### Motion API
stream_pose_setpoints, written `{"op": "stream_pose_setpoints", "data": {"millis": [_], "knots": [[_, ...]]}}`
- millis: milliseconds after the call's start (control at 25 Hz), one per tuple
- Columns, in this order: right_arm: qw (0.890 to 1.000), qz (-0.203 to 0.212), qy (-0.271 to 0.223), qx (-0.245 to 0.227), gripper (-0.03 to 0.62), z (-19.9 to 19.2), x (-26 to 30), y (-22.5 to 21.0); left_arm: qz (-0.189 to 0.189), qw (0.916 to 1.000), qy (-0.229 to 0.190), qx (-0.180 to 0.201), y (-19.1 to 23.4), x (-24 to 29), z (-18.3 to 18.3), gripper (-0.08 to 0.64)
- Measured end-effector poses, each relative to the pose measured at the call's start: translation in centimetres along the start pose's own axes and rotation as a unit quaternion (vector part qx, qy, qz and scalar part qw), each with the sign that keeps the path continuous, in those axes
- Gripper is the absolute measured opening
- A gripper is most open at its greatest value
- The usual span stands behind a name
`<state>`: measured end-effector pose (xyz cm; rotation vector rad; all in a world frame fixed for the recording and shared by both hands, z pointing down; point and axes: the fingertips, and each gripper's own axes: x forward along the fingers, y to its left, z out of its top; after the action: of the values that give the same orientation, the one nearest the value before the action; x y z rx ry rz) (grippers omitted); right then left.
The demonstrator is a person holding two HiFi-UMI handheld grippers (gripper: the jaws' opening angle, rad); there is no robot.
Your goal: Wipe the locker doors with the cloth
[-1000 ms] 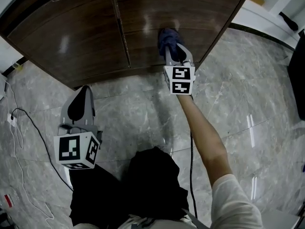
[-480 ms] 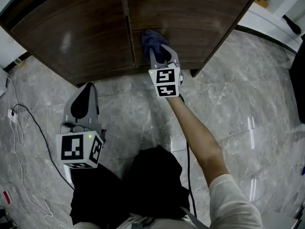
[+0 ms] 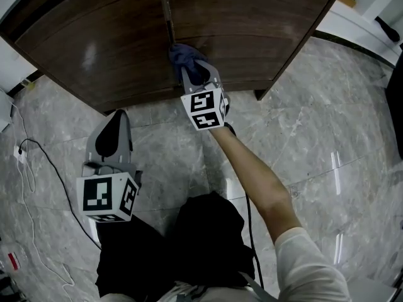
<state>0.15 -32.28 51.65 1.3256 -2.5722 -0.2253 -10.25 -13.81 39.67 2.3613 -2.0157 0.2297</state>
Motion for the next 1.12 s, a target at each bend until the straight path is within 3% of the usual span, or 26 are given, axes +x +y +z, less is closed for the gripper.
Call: {"op": "stream_pose_setpoints", "data": {"millis": [160,600,1120], "knots": [[1.0,-0.005,0.004,0.001,0.081,-0.5,-0.4,-0.9,0.001,1.0,0.002,0.002,0.1,0.1,-0.1,0.0],[0.997,-0.068,0.031,-0.012,0.081,-4.1,-4.3,-11.2,-0.007,0.9999,0.006,0.012,-1.0,0.6,-0.1,0.0],[0.992,-0.113,0.048,-0.02,0.081,-6.3,-7.1,-17.9,-0.007,0.9998,0.011,0.017,-1.2,0.9,-0.5,0.0]]}}
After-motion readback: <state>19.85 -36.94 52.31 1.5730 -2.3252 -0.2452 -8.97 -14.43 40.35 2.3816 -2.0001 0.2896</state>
